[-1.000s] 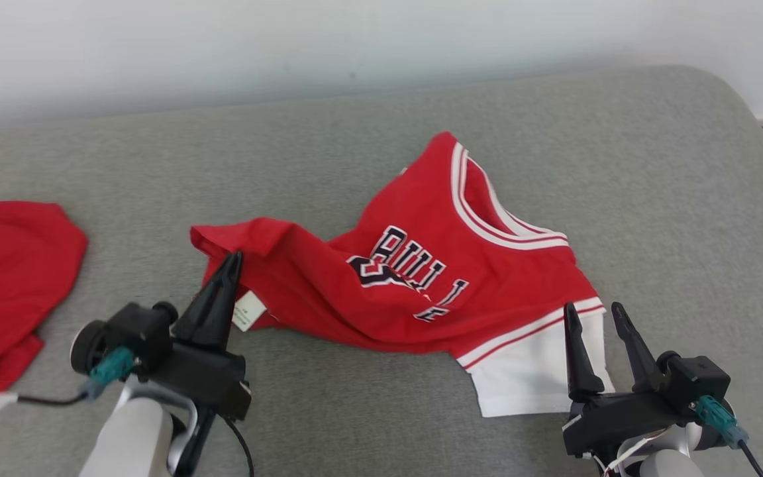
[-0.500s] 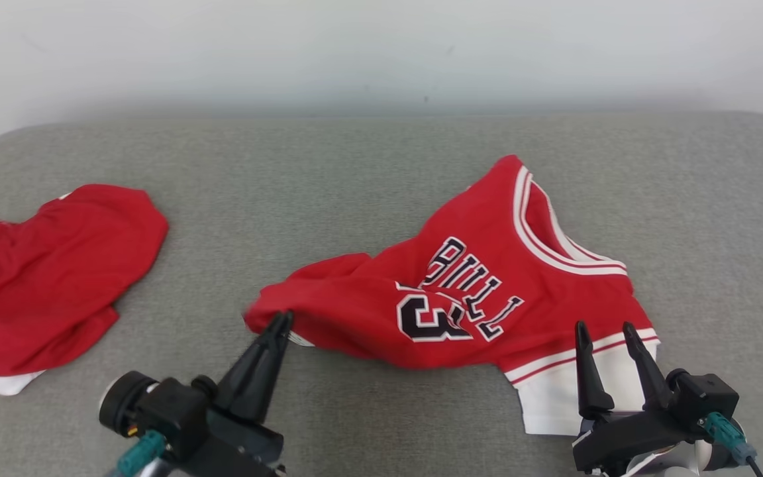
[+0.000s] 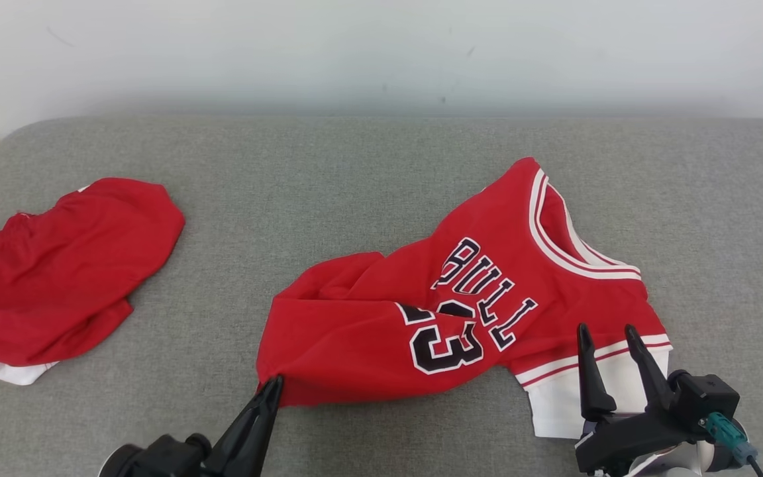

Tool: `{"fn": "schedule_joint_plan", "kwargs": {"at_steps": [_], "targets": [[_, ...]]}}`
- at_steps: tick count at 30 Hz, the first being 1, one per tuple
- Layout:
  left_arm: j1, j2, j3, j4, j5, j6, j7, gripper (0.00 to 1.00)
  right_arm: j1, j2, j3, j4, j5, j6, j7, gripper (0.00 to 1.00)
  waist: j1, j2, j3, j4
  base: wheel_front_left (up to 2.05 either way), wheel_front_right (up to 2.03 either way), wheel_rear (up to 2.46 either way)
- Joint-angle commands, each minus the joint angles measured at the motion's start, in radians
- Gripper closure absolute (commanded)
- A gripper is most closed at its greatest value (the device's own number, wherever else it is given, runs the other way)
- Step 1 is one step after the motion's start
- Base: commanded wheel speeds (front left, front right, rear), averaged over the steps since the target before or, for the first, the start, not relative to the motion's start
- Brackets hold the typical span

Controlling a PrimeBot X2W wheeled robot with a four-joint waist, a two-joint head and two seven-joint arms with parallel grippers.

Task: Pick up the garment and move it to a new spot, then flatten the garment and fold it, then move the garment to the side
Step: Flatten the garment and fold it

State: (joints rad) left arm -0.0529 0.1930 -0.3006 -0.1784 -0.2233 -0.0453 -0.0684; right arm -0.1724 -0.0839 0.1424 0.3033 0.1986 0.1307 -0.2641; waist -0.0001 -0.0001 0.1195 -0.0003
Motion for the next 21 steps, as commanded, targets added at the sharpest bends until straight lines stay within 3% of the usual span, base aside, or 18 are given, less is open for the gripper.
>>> {"fn": "schedule_joint_plan", "kwargs": {"at_steps": [1, 8, 21], "targets": [[0.006, 0.003, 0.008, 0.026, -0.015, 0.0, -0.023, 1.0, -0.001, -0.007, 0.002, 0.0, 0.002, 0.0, -0.001, 0.0, 0.0001, 0.0001, 0.0, -0.005, 0.0, 0.0, 0.0], [-0.072, 0.001, 0.029, 0.112, -0.038, -0.012, -0.074, 1.0, -0.015, -0.013, 0.009, 0.0, 0.004, 0.0, -0.001, 0.0, 0.0001, 0.0001, 0.012, -0.02, 0.0, 0.0, 0.0], [-0.302, 0.012, 0.068, 0.418, -0.062, -0.045, -0.17, 1.0, -0.041, -0.013, 0.024, 0.015, 0.004, 0.0, -0.001, 0.0, 0.0001, 0.0001, 0.047, -0.086, 0.0, 0.0, 0.0]]}}
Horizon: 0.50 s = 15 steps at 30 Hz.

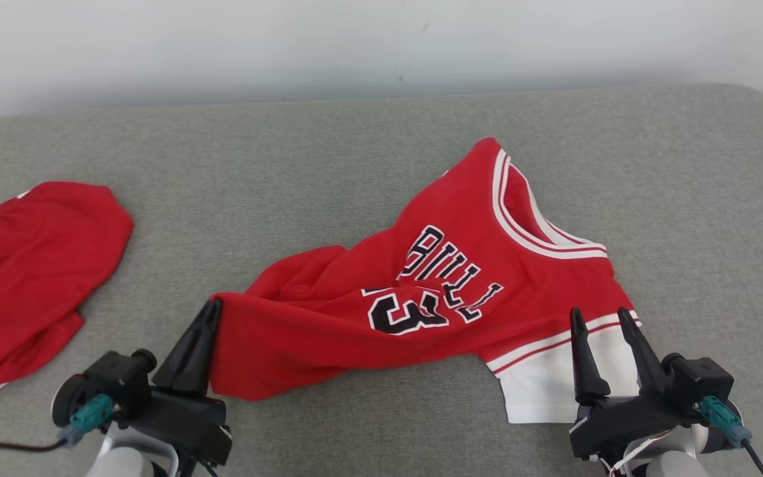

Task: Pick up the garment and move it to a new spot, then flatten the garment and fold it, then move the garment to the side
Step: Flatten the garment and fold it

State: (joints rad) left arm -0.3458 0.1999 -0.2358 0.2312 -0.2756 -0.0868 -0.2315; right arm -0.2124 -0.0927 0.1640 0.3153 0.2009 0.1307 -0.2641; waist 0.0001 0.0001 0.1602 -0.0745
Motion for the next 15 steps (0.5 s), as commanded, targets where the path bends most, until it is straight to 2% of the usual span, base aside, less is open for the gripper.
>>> {"fn": "schedule_joint_plan", "kwargs": {"at_steps": [1, 7, 12, 13, 14, 15], "targets": [[-0.022, 0.008, 0.005, 0.032, -0.01, -0.007, -0.012, 1.0, -0.001, -0.004, 0.003, 0.004, 0.002, 0.0, -0.001, 0.0, -0.0001, -0.0001, 0.008, -0.018, 0.0, 0.0, 0.0], [-0.109, 0.007, 0.01, 0.159, -0.002, -0.019, -0.032, 1.0, -0.01, -0.01, 0.003, 0.009, 0.007, 0.0, -0.001, 0.0, -0.0001, -0.0001, 0.011, -0.03, 0.0, 0.0, 0.0], [-0.147, -0.008, 0.036, 0.196, 0.015, -0.023, -0.034, 1.0, -0.014, -0.009, 0.005, 0.014, 0.004, 0.0, -0.001, 0.0, -0.0001, -0.0001, 0.006, -0.032, 0.0, 0.0, 0.0], [-0.146, -0.012, 0.04, 0.199, 0.019, -0.025, -0.034, 0.96, -0.014, -0.008, 0.006, 0.015, 0.003, 0.0, -0.001, 0.0, -0.0001, -0.0001, 0.004, -0.032, 0.0, 0.0, 0.0], [-0.143, -0.017, 0.045, 0.198, 0.025, -0.026, -0.034, 0.13, -0.014, -0.007, 0.006, 0.015, 0.003, 0.0, -0.001, 0.0, -0.0001, -0.0001, 0.002, -0.031, 0.0, 0.0, 0.0], [-0.135, -0.022, 0.051, 0.198, 0.028, -0.027, -0.035, 0.0, -0.012, -0.007, 0.005, 0.015, 0.003, 0.0, -0.001, 0.0, -0.0001, -0.0001, 0.0, -0.03, 0.0, 0.0, 0.0]]}}
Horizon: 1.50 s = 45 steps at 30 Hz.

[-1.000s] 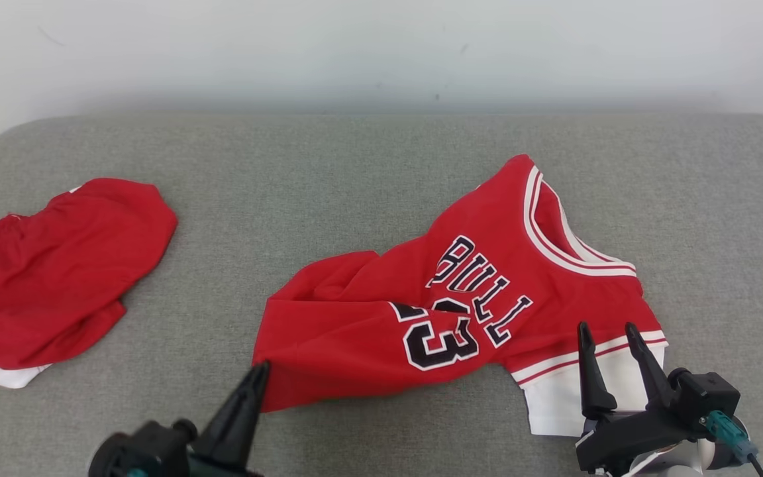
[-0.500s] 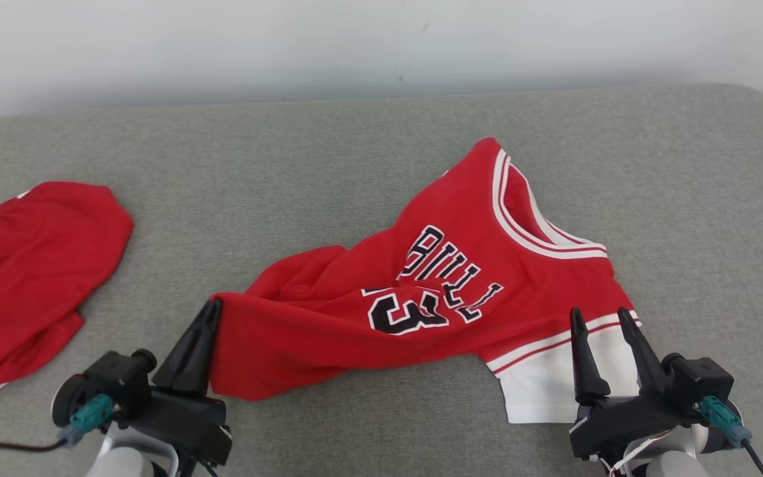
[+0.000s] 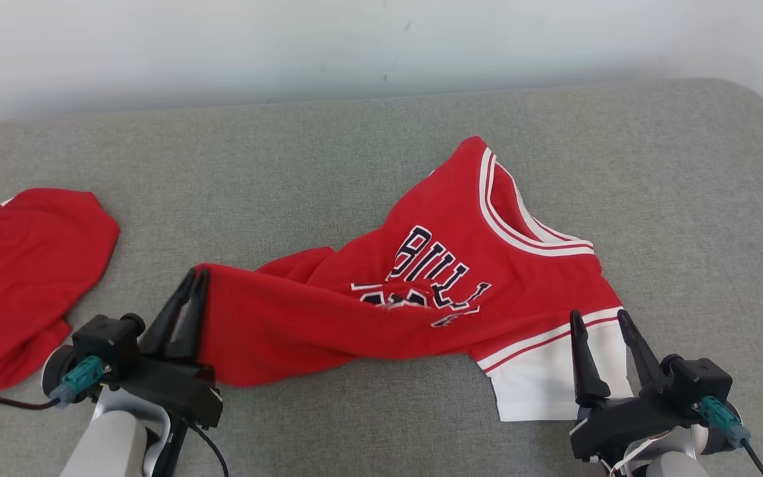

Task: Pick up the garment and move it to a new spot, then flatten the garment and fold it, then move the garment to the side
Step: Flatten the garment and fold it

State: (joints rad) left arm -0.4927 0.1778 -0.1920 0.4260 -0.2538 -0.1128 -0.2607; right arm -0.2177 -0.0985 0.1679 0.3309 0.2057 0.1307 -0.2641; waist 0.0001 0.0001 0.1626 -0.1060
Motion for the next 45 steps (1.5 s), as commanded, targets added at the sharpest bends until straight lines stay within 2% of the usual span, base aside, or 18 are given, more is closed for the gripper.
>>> {"fn": "schedule_joint_plan", "kwargs": {"at_steps": [1, 7, 20, 25, 33, 39, 45], "targets": [[0.022, -0.005, 0.011, 0.003, 0.011, -0.002, -0.006, 0.0, -0.005, -0.001, 0.0, 0.0, -0.002, 0.0, -0.001, 0.0, -0.0001, -0.0001, -0.004, 0.003, 0.0, 0.0, 0.0], [0.089, -0.032, 0.055, -0.046, 0.039, -0.004, -0.006, 0.0, 0.011, 0.0, 0.0, -0.002, -0.005, 0.0, -0.001, 0.0, -0.0001, -0.0001, -0.017, 0.02, 0.0, 0.0, 0.0], [0.322, -0.105, 0.125, -0.264, 0.064, -0.004, -0.005, 0.0, 0.044, -0.008, -0.012, 0.0, -0.01, 0.0, -0.001, 0.0, -0.0001, -0.0001, -0.052, 0.064, 0.0, 0.0, 0.0], [0.401, -0.124, 0.167, -0.381, 0.066, 0.046, -0.005, 0.0, 0.056, -0.024, -0.048, 0.009, -0.014, 0.0, -0.001, 0.0, -0.0001, -0.0001, -0.066, 0.082, 0.0, 0.0, 0.0], [0.462, -0.127, 0.196, -0.45, 0.08, 0.122, -0.005, 0.0, 0.061, -0.037, -0.106, 0.055, -0.042, 0.0, 0.001, 0.0, -0.0001, -0.0001, -0.076, 0.098, 0.0, 0.0, 0.0], [0.466, -0.127, 0.193, -0.455, 0.067, 0.127, -0.005, 0.0, 0.052, -0.023, -0.104, 0.063, -0.049, 0.0, 0.001, 0.0, -0.0001, -0.0001, -0.074, 0.1, 0.0, 0.0, 0.0], [0.454, -0.127, 0.14, -0.394, 0.044, 0.092, -0.005, 0.0, 0.047, -0.013, -0.089, 0.059, -0.046, 0.0, 0.001, 0.0, -0.0001, -0.0001, -0.069, 0.095, 0.0, 0.0, 0.0]]}}
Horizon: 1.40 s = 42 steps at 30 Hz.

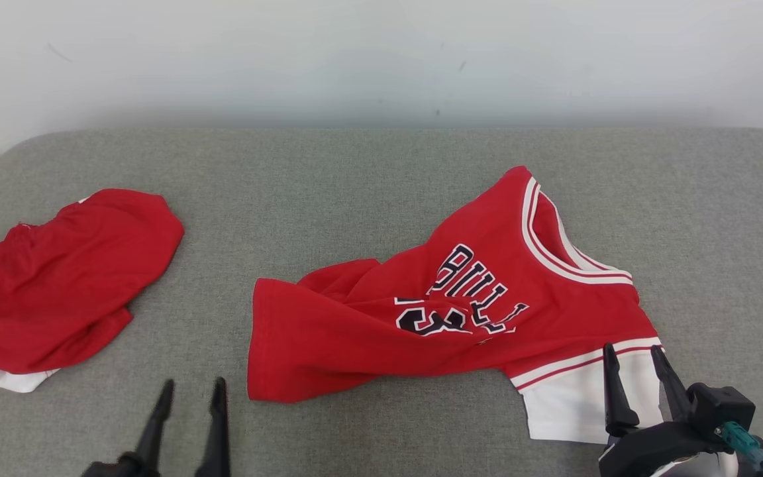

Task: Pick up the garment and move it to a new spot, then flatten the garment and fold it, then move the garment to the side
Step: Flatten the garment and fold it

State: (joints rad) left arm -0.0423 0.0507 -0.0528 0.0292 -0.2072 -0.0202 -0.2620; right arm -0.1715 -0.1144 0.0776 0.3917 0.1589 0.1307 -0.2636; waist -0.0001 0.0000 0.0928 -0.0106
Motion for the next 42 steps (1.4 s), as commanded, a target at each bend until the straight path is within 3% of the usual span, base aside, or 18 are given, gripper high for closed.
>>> {"fn": "schedule_joint_plan", "kwargs": {"at_steps": [1, 11, 25, 26, 27, 32, 42], "targets": [[-0.005, 0.0, -0.014, 0.026, -0.001, -0.017, -0.004, 0.0, -0.001, 0.004, 0.004, -0.002, 0.0, 0.0, 0.0, 0.0, 0.0001, 0.0, 0.002, -0.003, 0.0, 0.0, 0.0], [-0.09, 0.0, -0.074, 0.246, -0.005, -0.084, -0.004, 0.0, -0.022, 0.01, 0.036, -0.002, 0.01, 0.0, -0.001, 0.0, 0.0001, 0.0, 0.022, -0.042, 0.0, 0.0, 0.0], [-0.186, 0.003, -0.043, 0.419, 0.037, -0.101, -0.004, 0.0, -0.038, 0.008, 0.045, -0.007, 0.02, 0.0, -0.002, 0.0, 0.0001, 0.0, 0.049, -0.088, 0.0, 0.0, 0.0], [-0.189, 0.002, -0.052, 0.43, 0.027, -0.103, -0.004, 0.63, -0.036, 0.009, 0.044, -0.007, 0.019, 0.0, -0.001, 0.0, 0.0001, 0.0, 0.05, -0.09, 0.0, 0.0, 0.0], [-0.192, 0.002, -0.062, 0.446, 0.015, -0.106, -0.004, 1.0, -0.035, 0.009, 0.043, -0.008, 0.019, 0.0, -0.001, 0.0, 0.0001, 0.0, 0.05, -0.09, 0.0, 0.0, 0.0], [-0.195, 0.001, -0.095, 0.421, -0.013, -0.108, -0.004, 1.0, -0.02, 0.015, 0.034, -0.011, 0.011, 0.0, -0.002, 0.0, 0.0001, 0.0, 0.044, -0.076, 0.0, 0.0, 0.0], [-0.083, 0.019, -0.178, 0.194, -0.002, -0.109, -0.004, 1.0, 0.006, 0.017, 0.029, -0.009, 0.014, 0.0, -0.002, 0.0, 0.0001, 0.0, 0.008, -0.01, 0.0, 0.0, 0.0]]}}
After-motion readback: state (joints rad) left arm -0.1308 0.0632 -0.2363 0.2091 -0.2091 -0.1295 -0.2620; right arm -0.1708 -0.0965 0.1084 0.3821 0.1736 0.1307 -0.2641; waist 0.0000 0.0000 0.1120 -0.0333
